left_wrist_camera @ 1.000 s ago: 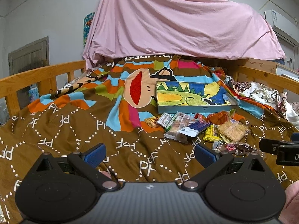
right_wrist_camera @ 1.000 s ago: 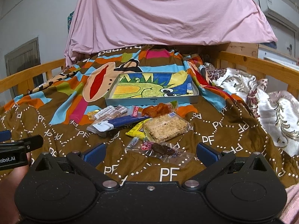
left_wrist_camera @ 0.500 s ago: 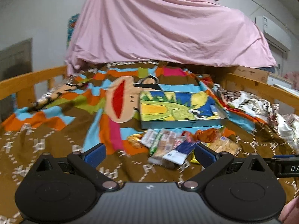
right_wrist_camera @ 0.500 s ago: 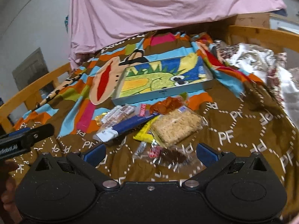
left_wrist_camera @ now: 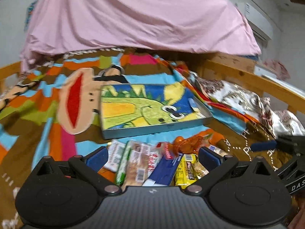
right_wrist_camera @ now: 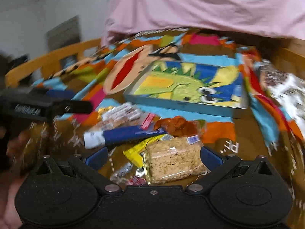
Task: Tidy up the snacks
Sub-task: 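Move both grippers down over the snack pile toward the packets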
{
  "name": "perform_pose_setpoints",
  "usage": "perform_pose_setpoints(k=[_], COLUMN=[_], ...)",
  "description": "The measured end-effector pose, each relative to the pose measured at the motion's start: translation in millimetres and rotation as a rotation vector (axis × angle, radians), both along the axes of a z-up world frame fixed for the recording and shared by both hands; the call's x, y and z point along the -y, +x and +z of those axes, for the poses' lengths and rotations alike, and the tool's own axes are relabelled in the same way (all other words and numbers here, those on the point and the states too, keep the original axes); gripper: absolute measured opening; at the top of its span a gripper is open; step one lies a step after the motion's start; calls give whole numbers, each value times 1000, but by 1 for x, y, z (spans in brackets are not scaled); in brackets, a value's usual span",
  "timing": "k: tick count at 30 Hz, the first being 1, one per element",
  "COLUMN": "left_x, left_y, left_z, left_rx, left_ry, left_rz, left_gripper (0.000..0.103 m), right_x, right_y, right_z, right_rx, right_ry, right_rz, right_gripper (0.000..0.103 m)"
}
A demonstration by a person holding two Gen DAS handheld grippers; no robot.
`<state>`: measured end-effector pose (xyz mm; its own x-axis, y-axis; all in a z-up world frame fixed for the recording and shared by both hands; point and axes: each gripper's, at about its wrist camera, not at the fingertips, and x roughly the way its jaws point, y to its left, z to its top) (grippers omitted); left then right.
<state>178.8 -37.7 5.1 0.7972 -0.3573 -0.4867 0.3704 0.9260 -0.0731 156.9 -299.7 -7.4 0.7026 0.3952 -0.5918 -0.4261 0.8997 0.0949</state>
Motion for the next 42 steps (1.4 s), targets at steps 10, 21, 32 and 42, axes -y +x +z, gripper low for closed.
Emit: perform_pose_setpoints(k=[10,21,32,42], left_x=[46,49,55,55], left_y=[50,89,96,108], left_z=[-27,-57,-56,-64], left_rx=[-101,-261,-304,-397], left_ry=[189,193,176,179], left_rz=[-345,-429,-436,-360], left_gripper=[103,101,86,58], right_x=[12,19,19,12], right_y=[16,27,21,16], right_z=[-28,-42,-43,-48], right_rx=[-88,-189,-206,-223], right_ry=[-70,-35,-49,-77], right_rz=[268,283,298,326], right_gripper=[103,102,88,76])
